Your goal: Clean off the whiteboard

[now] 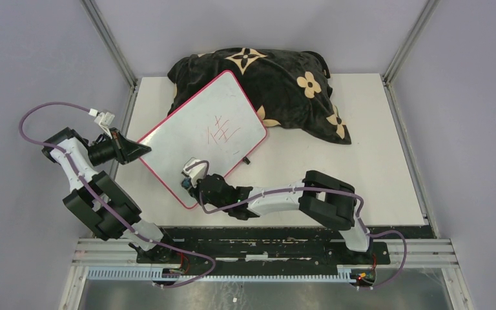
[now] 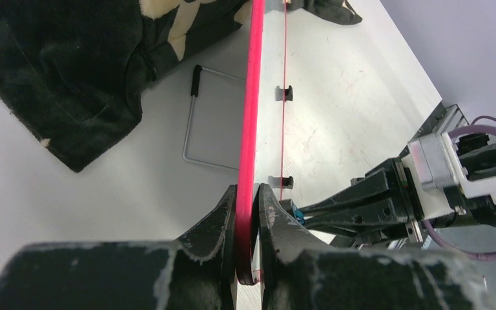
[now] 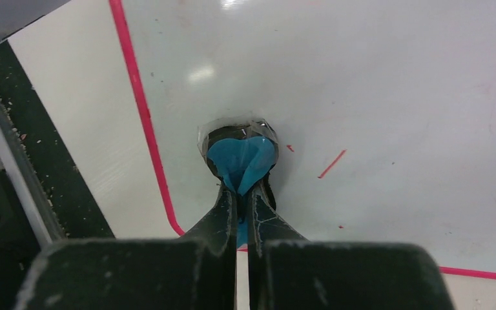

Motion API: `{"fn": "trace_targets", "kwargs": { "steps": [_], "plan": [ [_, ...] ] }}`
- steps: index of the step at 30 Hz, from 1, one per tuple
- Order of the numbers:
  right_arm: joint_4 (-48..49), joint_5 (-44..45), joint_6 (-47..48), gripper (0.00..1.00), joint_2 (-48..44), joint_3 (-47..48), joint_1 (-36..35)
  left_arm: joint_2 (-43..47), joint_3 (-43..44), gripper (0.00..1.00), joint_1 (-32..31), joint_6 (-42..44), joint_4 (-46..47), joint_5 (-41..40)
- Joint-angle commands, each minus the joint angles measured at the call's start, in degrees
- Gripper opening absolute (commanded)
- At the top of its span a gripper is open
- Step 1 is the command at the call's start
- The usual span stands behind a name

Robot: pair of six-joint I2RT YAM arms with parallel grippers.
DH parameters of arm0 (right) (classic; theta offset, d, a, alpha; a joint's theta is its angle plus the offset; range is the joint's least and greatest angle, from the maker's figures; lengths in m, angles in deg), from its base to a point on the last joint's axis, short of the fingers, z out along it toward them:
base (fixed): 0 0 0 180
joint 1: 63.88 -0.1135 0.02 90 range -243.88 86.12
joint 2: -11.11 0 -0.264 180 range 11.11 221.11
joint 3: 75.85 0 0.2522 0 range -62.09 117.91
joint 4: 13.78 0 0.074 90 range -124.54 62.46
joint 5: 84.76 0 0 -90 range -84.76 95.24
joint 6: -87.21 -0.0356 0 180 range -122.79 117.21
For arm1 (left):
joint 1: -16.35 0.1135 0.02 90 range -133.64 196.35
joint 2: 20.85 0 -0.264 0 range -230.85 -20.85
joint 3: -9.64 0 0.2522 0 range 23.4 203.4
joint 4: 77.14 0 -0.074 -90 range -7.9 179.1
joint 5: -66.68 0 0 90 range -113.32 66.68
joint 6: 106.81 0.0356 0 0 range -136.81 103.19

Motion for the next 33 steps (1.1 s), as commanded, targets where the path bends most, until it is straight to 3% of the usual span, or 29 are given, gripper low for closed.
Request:
{"fn": "trace_targets", "kwargs": {
  "steps": [1, 16, 33],
  "plan": [
    [1.4, 3.9, -0.6, 0.01, -2.6, -1.7, 4.7, 1.5, -0.2, 0.03, -0.6, 8.3, 3.5, -7.5],
    [1.7, 4.8, -1.8, 0.00, -8.1, -9.2, 19.8, 1.3, 0.1, 0.03, -0.6, 8.2, 3.5, -7.7],
    [-5.9, -0.6, 0.2, 0.00, -5.7, 2.0, 32.1, 1.0, 0.8, 0.03, -0.6, 7.9, 3.4, -9.2]
  ]
}}
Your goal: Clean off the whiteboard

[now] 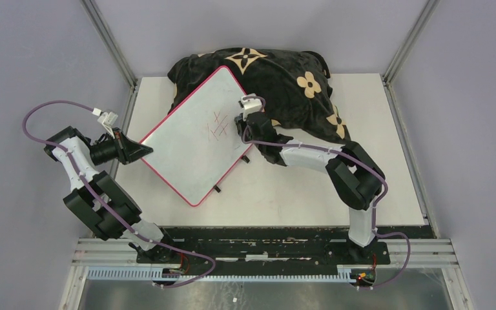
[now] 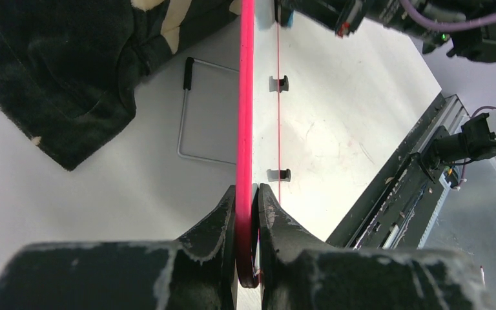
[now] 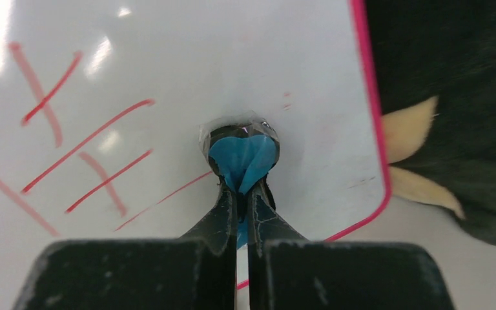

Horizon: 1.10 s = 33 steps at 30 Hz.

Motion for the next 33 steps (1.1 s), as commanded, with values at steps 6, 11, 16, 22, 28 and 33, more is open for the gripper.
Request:
{"fn": "trace_targets", "kwargs": {
  "steps": [6, 11, 16, 22, 28, 33],
  "plan": [
    [-1.0, -5.4, 2.0, 0.00, 2.4, 5.3, 6.1, -0.1, 2.8, 0.03, 0.1, 6.5, 3.3, -8.7],
    [0.5, -12.2, -0.4, 0.01, 3.1, 5.5, 5.3, 0.0, 4.8, 0.03, 0.1, 5.3, 3.4, -9.5],
    [1.9, -13.9, 0.1, 0.01, 3.2, 5.2, 2.1, -0.1, 6.8, 0.03, -0.2, 3.9, 3.3, -10.2],
    [2.4, -14.6, 0.6, 0.01, 4.2, 6.6, -4.1, -0.2, 6.8, 0.03, -0.8, 3.5, 3.4, -10.2],
    [2.5, -13.9, 2.3, 0.01, 6.2, 9.6, -12.4, -0.1, 6.6, 0.03, -1.0, 3.5, 3.4, -9.7],
    [2.3, -11.6, 2.5, 0.01, 6.8, 10.7, -14.3, 0.1, 6.4, 0.03, -1.0, 3.6, 3.4, -9.8]
  ]
}}
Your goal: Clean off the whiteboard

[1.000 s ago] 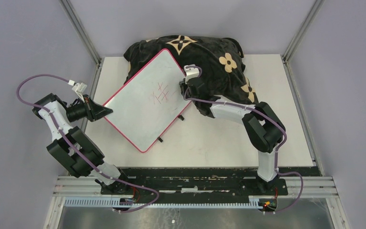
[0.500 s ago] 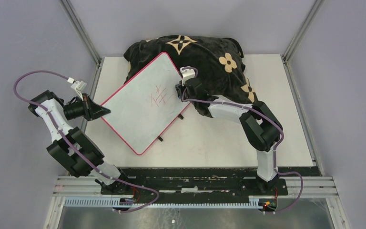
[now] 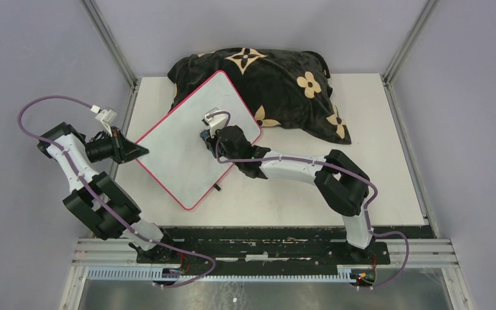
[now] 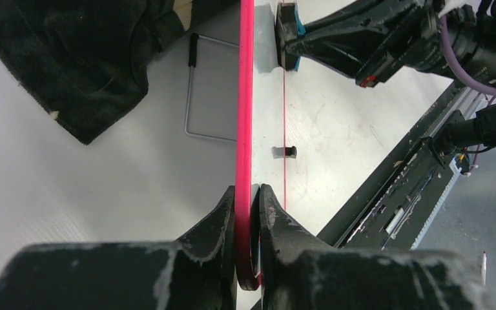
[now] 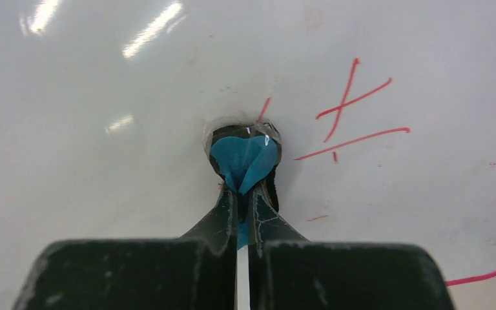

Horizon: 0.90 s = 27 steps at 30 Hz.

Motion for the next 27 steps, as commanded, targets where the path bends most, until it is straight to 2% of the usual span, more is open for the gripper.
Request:
{"fn": "trace_targets", "kwargs": {
  "steps": [1, 6, 17, 27],
  "plan": [
    [3.4, -6.4, -1.1, 0.01, 3.1, 2.3, -4.0, 0.5, 1.7, 0.03, -1.0, 4.3, 6.3, -4.6],
    [2.2, -3.0, -0.3, 0.01, 1.6, 0.5, -0.9, 0.4, 1.8, 0.03, -1.0, 4.5, 6.3, -4.6],
    [0.9, -2.4, -3.3, 0.00, 0.5, -2.9, 14.0, 0.3, 2.4, 0.03, -1.0, 4.1, 6.3, -4.9],
    [3.4, -2.1, -4.8, 0.01, -0.4, -7.1, 16.3, 0.5, 2.8, 0.03, -1.0, 3.7, 6.3, -5.1]
  ]
}}
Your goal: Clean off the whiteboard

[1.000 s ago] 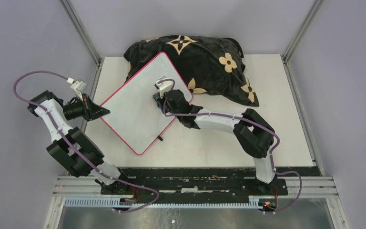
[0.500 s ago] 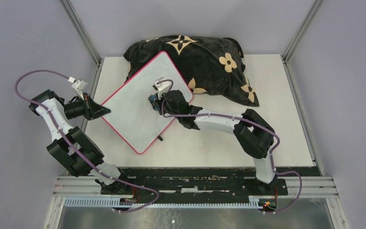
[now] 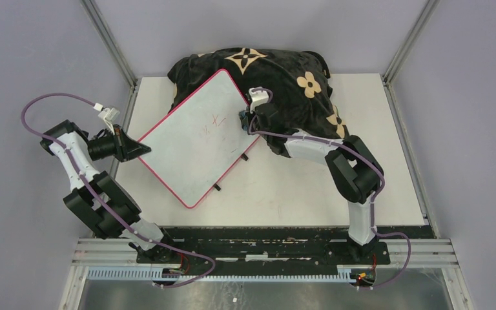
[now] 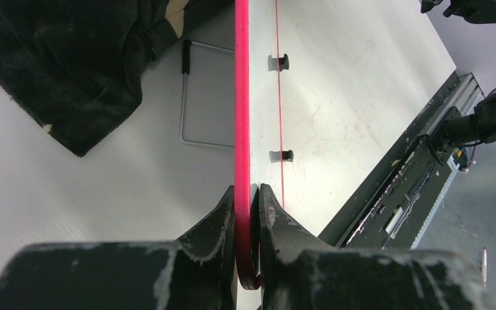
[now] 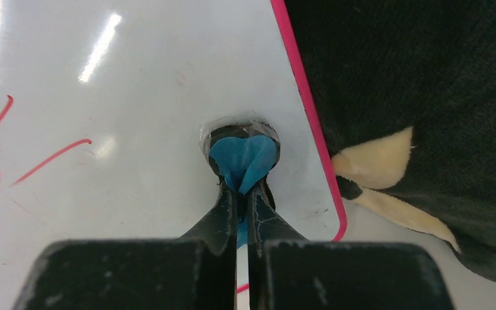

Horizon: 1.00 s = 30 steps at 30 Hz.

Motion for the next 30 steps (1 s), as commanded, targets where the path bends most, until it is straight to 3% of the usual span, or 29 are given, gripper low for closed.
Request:
{"fn": "trace_targets", "kwargs": {
  "steps": [1, 16, 30],
  "plan": [
    [2.0, 1.2, -1.3, 0.00, -0.1, -3.0, -0.3, 0.8, 2.4, 0.03, 0.0, 4.0, 5.7, -5.8],
    [5.4, 0.1, -2.3, 0.01, 0.2, -2.7, -14.0, 1.0, 1.5, 0.03, -0.2, 4.3, 5.8, -5.4],
    [2.3, -3.4, -1.0, 0.01, 0.4, 5.5, -24.1, 0.9, 0.8, 0.03, -0.2, 5.0, 5.7, -5.2]
  ]
}}
